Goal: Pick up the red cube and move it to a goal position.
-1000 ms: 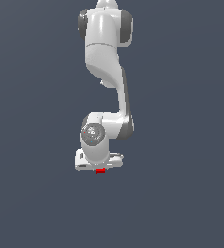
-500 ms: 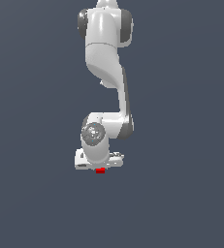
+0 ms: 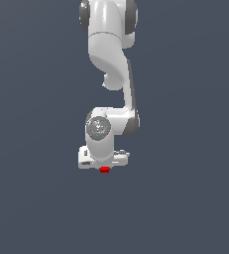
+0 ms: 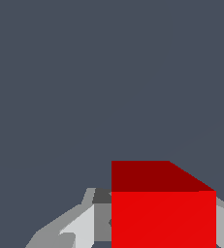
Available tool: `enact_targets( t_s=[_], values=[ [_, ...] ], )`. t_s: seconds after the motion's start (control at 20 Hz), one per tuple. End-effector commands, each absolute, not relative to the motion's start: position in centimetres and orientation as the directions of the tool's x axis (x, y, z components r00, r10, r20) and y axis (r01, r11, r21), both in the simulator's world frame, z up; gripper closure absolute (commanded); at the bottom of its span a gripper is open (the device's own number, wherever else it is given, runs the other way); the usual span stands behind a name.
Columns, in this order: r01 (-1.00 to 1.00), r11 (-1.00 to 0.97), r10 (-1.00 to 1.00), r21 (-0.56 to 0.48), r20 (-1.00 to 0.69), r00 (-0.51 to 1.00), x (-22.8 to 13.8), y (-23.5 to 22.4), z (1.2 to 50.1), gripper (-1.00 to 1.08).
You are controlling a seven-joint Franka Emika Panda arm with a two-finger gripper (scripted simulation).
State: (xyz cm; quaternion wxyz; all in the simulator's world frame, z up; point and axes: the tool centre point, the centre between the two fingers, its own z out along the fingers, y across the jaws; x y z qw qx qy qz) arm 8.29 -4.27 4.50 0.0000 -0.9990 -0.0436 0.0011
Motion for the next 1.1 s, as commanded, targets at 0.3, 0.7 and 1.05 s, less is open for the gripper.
enact_targets(
  t_s=[0.3, 0.7, 1.05],
  values=[
    [0.087, -0.996, 0.087, 0.000, -0.001, 0.996, 5.6, -2.3, 9.8, 1.08],
    [0.088, -0.996, 0.088, 0.001, 0.000, 0.996, 2.3, 0.2, 16.4, 1.08],
    [0.088, -0.996, 0.088, 0.001, 0.000, 0.996, -0.8, 2.5, 22.7, 1.08]
  ],
)
